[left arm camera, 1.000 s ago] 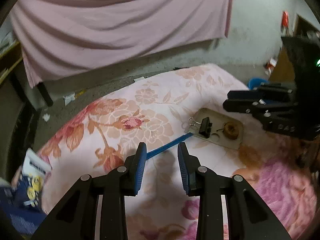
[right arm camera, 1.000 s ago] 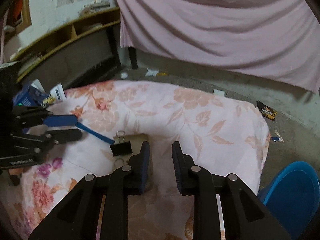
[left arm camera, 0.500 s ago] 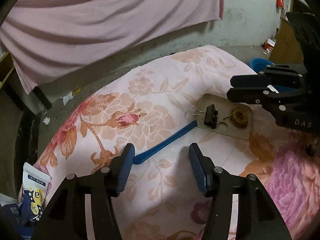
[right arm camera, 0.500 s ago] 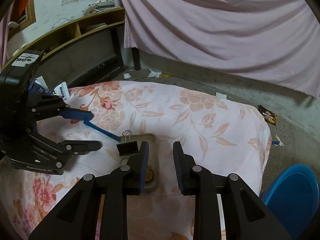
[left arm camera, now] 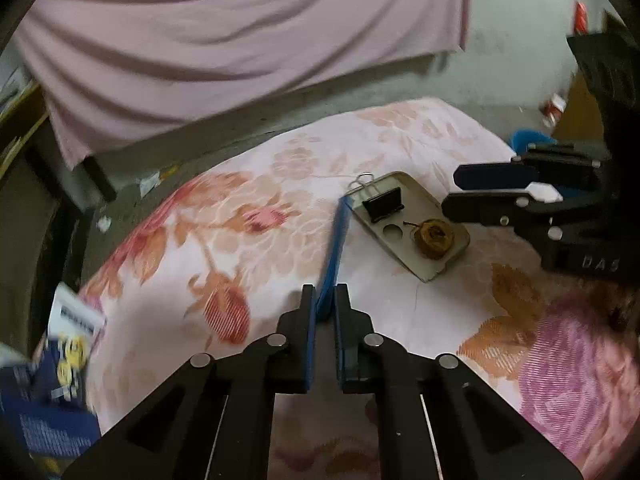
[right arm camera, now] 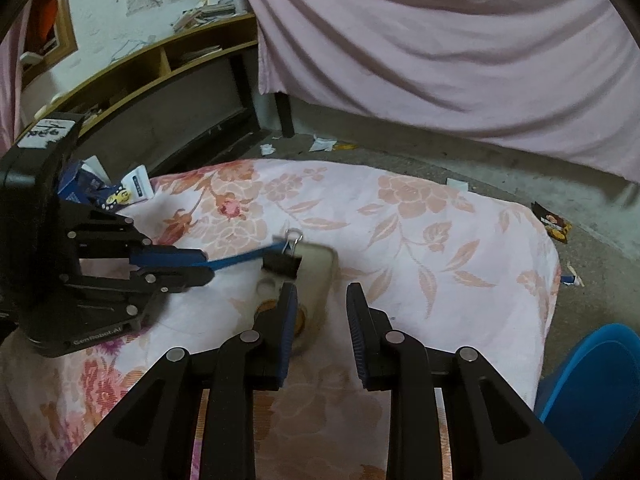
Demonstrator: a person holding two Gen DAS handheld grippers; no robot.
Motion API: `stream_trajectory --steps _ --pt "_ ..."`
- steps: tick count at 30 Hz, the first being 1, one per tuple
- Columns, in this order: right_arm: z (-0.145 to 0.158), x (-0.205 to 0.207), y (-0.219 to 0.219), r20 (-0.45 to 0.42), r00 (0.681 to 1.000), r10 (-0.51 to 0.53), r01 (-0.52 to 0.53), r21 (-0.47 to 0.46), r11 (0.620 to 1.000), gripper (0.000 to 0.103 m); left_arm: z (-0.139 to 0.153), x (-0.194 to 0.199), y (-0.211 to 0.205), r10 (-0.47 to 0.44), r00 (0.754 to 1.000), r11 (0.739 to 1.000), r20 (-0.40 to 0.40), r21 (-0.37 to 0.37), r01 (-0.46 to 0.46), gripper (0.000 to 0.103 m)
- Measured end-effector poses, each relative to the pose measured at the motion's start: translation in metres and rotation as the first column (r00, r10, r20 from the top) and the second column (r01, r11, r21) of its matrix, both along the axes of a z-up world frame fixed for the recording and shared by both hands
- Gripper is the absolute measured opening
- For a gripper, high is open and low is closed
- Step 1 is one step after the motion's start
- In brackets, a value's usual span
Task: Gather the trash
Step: 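Grasp the blue toothbrush with the left gripper while the right grasps the black binder clip, then lift the toothbrush and clip off the bed with both grippers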
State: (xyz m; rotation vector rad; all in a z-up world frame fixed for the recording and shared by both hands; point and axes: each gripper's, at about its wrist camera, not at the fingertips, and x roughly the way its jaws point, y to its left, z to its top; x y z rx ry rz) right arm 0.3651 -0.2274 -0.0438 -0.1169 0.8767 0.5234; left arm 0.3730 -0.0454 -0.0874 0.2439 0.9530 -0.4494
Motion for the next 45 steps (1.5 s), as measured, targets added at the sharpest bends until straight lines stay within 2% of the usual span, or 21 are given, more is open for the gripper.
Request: stream_trajectory --steps 2,7,12,16,19,24,27,32,36,39,45 --pt "0.0 0.0 0.004 0.001 1.0 0.011 -0.011 0.001 1.0 0.032 0.003 -0.003 0.012 0.038 0.999 0.998 -0.009 -0.046 -0.038 0.005" --pt "-0.001 -0.003 0.016 0.007 0.999 0.043 -0.043 -0.002 0.999 0.034 0.011 -0.011 0.034 0.126 0.992 0.983 -0.027 -0.13 -0.129 0.005" --pt "-0.002 0.003 0.032 0.017 0.998 0.053 -0.053 -0.016 0.998 0.034 0.019 -0.015 0.051 0.268 0.962 0.94 -0.042 -0.209 -0.271 0.005" --pt "-0.007 0.016 0.043 0.001 0.999 0.032 -0.032 -0.011 0.999 0.034 0.024 -0.014 0.062 0.318 0.946 0.913 -0.059 -0.248 -0.322 0.005" --pt "-0.011 0.021 0.049 -0.022 0.999 0.034 -0.034 -0.005 0.999 0.034 0.027 -0.013 0.065 0.328 0.943 0.908 -0.063 -0.253 -0.333 0.005" --pt "-0.018 0.024 0.059 -0.032 0.999 0.022 -0.024 -0.063 0.998 0.034 0.031 -0.013 0.066 0.326 0.943 0.902 -0.071 -0.274 -0.333 0.005" --pt "-0.018 0.022 0.06 -0.02 1.0 0.012 -0.013 -0.082 0.997 0.026 0.031 -0.018 0.068 0.326 0.943 0.901 -0.064 -0.281 -0.331 0.005" --pt "-0.017 0.016 0.057 -0.012 1.0 0.017 -0.018 -0.073 0.997 0.026 0.031 -0.026 0.071 0.325 0.945 0.893 -0.046 -0.315 -0.323 0.005" --pt "-0.007 0.003 0.05 0.04 0.999 0.027 -0.026 -0.032 0.999 0.026 0.046 -0.044 0.072 0.341 0.939 0.881 0.038 -0.361 -0.305 0.005" --pt "0.007 -0.016 0.039 0.131 0.991 0.019 -0.022 0.023 0.999 0.026 0.06 -0.059 0.069 0.362 0.926 0.868 0.108 -0.402 -0.292 0.005" --pt "0.037 -0.051 -0.001 0.315 0.946 -0.071 0.018 0.169 0.985 0.026 0.096 -0.092 0.04 0.348 0.89 0.872 0.295 -0.45 -0.192 0.005"
